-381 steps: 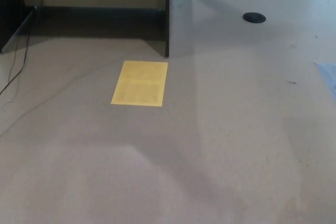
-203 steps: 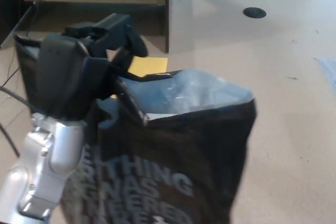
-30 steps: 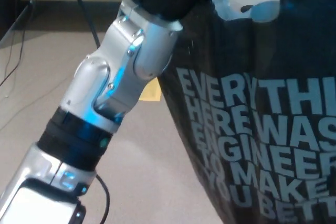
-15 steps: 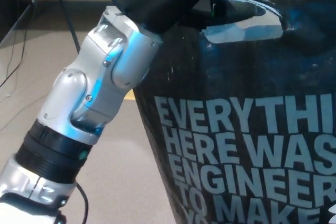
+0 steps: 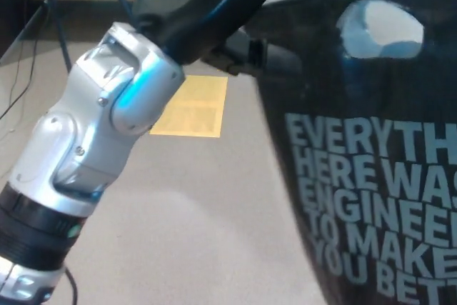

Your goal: A person is holding a plastic bag and the robot extends its left hand to grab the bag by hooking its thumb into the holes at the top and brings its hand down by its side. Then it extends its arm again to hand the plastic bag back to the person.

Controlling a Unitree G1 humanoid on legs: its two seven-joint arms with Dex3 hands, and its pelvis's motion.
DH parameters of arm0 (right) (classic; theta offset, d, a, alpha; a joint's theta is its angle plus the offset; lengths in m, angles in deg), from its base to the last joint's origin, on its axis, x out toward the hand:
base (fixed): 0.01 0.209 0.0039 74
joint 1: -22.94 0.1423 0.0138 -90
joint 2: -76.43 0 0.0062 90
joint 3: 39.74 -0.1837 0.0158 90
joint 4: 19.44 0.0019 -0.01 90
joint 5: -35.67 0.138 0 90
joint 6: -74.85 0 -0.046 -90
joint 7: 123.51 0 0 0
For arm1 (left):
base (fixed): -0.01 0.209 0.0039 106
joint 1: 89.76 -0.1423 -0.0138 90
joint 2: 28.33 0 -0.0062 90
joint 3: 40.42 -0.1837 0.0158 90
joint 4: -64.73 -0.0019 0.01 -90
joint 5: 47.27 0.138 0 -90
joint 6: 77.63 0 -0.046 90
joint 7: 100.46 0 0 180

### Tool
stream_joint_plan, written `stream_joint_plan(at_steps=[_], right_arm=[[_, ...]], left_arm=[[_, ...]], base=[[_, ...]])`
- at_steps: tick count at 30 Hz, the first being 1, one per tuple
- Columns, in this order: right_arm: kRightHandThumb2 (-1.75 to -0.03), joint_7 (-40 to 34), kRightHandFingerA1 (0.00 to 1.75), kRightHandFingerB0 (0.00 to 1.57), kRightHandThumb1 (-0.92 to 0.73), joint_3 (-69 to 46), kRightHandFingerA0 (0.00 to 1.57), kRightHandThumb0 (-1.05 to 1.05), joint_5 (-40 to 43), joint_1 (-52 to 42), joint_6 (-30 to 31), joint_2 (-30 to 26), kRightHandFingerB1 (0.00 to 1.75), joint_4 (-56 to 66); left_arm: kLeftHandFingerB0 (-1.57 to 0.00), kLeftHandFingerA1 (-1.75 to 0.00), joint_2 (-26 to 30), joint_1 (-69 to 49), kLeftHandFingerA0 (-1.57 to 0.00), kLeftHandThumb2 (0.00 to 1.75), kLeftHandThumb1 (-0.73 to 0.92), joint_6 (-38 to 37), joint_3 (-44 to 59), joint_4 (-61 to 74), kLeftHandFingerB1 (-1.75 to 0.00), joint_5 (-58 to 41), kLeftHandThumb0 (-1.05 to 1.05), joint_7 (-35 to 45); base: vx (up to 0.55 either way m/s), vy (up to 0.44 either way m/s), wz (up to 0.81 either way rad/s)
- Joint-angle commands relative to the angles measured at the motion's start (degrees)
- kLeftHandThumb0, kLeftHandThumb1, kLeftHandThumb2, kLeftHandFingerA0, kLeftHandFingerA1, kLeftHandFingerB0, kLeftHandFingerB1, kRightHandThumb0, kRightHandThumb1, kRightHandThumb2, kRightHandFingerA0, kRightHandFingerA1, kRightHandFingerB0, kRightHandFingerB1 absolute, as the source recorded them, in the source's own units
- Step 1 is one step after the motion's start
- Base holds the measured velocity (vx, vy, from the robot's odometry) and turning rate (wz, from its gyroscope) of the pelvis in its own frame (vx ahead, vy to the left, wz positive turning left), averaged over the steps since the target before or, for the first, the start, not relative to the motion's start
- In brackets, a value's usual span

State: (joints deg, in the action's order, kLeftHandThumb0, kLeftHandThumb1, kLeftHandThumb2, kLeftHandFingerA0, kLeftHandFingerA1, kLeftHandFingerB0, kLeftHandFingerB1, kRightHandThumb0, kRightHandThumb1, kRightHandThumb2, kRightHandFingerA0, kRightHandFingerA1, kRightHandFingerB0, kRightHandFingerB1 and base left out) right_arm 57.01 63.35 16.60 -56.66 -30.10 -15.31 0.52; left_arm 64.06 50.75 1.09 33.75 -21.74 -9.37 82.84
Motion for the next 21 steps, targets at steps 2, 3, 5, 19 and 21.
stream_joint_plan(at_steps=[2,3,5,19,21], right_arm=[[-0.61,1.62,0.45,0.58,-0.69,-0.05,0.66,-0.35,-0.22,1.32,0.68,-1.61,0.4,-0.39],[-0.61,1.85,0.44,0.58,-0.69,-0.22,0.67,-0.35,-0.05,1.68,0.92,-1.72,0.4,-0.38],[-0.61,2.0,0.44,0.58,-0.69,-0.43,0.67,-0.35,0.1,2.16,1.55,-2.05,0.4,-0.51],[-0.62,0.09,0.47,0.58,-0.69,-1.38,0.7,-0.33,0.95,-1.68,-0.67,-1.64,0.4,-1.06],[-0.62,-0.43,0.47,0.59,-0.69,-1.33,0.71,-0.33,0.73,-0.56,-0.59,-1.3,0.4,-1.11]], left_arm=[[0.0,-0.01,11.22,-11.32,0.0,0.85,0.41,8.46,2.35,7.65,0.0,-12.2,-0.74,24.35],[0.0,-0.04,11.95,-13.58,0.0,0.83,0.39,6.8,3.7,7.57,-0.03,-12.88,-0.7,22.5],[0.0,-0.08,11.94,-17.52,0.0,0.81,0.36,4.12,5.79,6.99,-0.09,-14.17,-0.66,18.71],[-0.08,-0.51,6.59,-55.28,-0.09,0.8,0.17,-18.24,19.73,-11.5,-0.49,-17.83,-0.28,-4.68],[-0.08,-0.51,6.61,-56.66,-0.09,0.82,0.2,-21.16,21.03,-18.49,-0.5,-17.23,-0.27,-7.47]], base=[[0.0,0.0,0.0],[0.0,0.0,0.0],[0.0,0.0,0.0],[0.0,0.0,0.0],[0.0,0.0,0.0]])
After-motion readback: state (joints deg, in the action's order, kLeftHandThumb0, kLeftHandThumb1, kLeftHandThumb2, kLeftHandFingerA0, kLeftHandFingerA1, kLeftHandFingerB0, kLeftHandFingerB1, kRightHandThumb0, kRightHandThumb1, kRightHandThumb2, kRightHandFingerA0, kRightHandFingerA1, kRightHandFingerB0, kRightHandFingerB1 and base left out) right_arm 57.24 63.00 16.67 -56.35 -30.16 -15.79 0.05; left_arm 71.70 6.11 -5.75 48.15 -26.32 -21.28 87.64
